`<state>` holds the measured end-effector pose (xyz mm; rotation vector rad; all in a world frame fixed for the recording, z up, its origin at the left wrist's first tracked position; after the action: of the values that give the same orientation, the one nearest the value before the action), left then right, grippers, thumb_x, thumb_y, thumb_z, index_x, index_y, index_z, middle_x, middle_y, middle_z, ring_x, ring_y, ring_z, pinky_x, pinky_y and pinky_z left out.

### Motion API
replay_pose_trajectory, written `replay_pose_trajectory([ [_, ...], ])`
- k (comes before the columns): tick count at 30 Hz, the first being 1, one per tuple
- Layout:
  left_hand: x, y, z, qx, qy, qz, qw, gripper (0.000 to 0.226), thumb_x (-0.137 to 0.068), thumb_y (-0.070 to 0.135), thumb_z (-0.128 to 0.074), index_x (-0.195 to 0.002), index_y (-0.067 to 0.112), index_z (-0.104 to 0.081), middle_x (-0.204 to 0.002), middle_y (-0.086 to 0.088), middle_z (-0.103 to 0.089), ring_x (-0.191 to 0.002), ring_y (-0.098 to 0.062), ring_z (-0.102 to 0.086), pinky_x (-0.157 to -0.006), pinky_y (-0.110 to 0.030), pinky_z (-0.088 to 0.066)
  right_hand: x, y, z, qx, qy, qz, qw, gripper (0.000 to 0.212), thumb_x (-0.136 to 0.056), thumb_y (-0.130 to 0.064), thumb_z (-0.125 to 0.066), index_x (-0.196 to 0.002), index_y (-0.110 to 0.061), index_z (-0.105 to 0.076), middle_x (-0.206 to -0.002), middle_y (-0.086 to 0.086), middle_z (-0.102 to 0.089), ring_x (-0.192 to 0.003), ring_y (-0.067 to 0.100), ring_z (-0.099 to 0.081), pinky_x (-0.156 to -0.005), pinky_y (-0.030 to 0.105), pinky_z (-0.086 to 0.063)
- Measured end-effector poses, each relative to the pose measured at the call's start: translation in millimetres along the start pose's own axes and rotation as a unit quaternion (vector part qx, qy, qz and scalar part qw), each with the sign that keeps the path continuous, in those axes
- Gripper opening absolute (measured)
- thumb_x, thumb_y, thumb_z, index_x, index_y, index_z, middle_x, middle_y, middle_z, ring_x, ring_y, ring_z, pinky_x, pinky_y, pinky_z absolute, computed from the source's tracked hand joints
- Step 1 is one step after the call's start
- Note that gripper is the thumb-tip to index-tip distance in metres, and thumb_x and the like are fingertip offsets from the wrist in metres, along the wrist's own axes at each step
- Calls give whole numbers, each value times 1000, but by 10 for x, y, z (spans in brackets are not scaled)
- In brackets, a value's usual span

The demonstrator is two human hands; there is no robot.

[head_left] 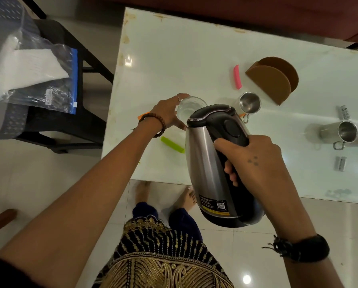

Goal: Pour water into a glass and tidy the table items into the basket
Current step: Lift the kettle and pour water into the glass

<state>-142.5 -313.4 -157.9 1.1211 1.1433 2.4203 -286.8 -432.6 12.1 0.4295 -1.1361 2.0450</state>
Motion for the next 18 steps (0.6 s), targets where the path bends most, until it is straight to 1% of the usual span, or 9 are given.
replay_pose_trajectory([
  [3, 55, -26, -7, -10, -7, -14, 1000, 100, -65, 5, -78, -144, 22, -18, -145, -9, -36, -127, -28, -41, -104, -35, -37, 143, 51, -87, -23, 27, 22, 999, 28, -72, -33, -61, -53, -12, -58, -39, 1, -54, -33, 7, -47, -46, 23, -49],
  [4, 108, -46, 17, 15, 13, -8, 1000, 98, -67, 6, -77, -144, 21, -19, -146, -10, -34, -126, -27, -41, -105, -36, -37, 204, 53, -120, -33, 36, 29, 998, 29, -73, -31, -61, -51, -13, -56, -37, 0, -52, -32, 6, -46, -42, 17, -46],
  [5, 179, -79, 55, 46, 43, -4, 998, 87, -71, 7, -75, -142, 20, -25, -143, -9, -38, -120, -26, -46, -103, -36, -39, 273, 41, -157, -42, 45, 36, 997, 30, -73, -31, -61, -48, -16, -53, -35, -1, -52, -30, 5, -45, -38, 12, -43],
  [7, 406, -153, 166, 44, 119, -36, 991, 51, -79, 12, -67, -126, 19, -48, -126, -4, -56, -95, -19, -58, -92, -31, -47, 417, -24, -251, -57, 62, 51, 995, 32, -71, -32, -61, -44, -20, -49, -34, -1, -51, -29, 5, -44, -36, 9, -39],
  [9, 688, -244, 343, 22, 155, -74, 985, 18, -85, 15, -60, -103, 19, -61, -96, 7, -64, -78, -12, -61, -80, -23, -49, 551, -159, -401, -67, 72, 63, 993, 33, -68, -35, -59, -41, -21, -48, -35, 1, -51, -29, 5, -44, -36, 10, -39],
  [11, 983, -324, 570, 46, 164, -90, 981, 10, -87, 13, -56, -88, 22, -61, -77, 15, -59, -70, -2, -61, -68, -13, -51, 701, -345, -577, -86, 71, 75, 991, 34, -68, -36, -60, -40, -20, -47, -36, 3, -51, -30, 7, -44, -36, 12, -40],
  [13, 1286, -467, 901, 95, 185, -79, 975, 13, -88, 10, -54, -84, 21, -59, -73, 15, -59, -65, 3, -61, -61, -8, -50, 862, -590, -807, -112, 61, 93, 987, 35, -68, -34, -61, -41, -17, -47, -37, 5, -50, -31, 9, -43, -35, 14, -40],
  [16, 1735, -748, 1480, 126, 248, -56, 959, 9, -88, 9, -55, -89, 14, -63, -77, 2, -66, -66, 3, -62, -67, -14, -52, 1066, -990, -1175, -149, 42, 122, 980, 35, -67, -30, -62, -41, -12, -47, -37, 12, -46, -31, 13, -40, -33, 15, -36],
  [18, 2046, -995, 1914, 121, 299, -37, 946, 8, -88, 12, -56, -91, 14, -63, -85, -6, -68, -77, -10, -64, -74, -25, -54, 1177, -1292, -1459, -161, 23, 152, 975, 36, -68, -27, -63, -44, -6, -45, -41, 19, -44, -33, 15, -38, -34, 16, -34],
])
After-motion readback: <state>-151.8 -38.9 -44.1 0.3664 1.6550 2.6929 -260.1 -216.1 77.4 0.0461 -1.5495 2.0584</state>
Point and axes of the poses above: each hand's wrist, its own x-axis away from the middle knuckle, its own z-axis out of the back of the hand, y = z × x, the point moved 2 cm from there along -x, towards the middle knuckle
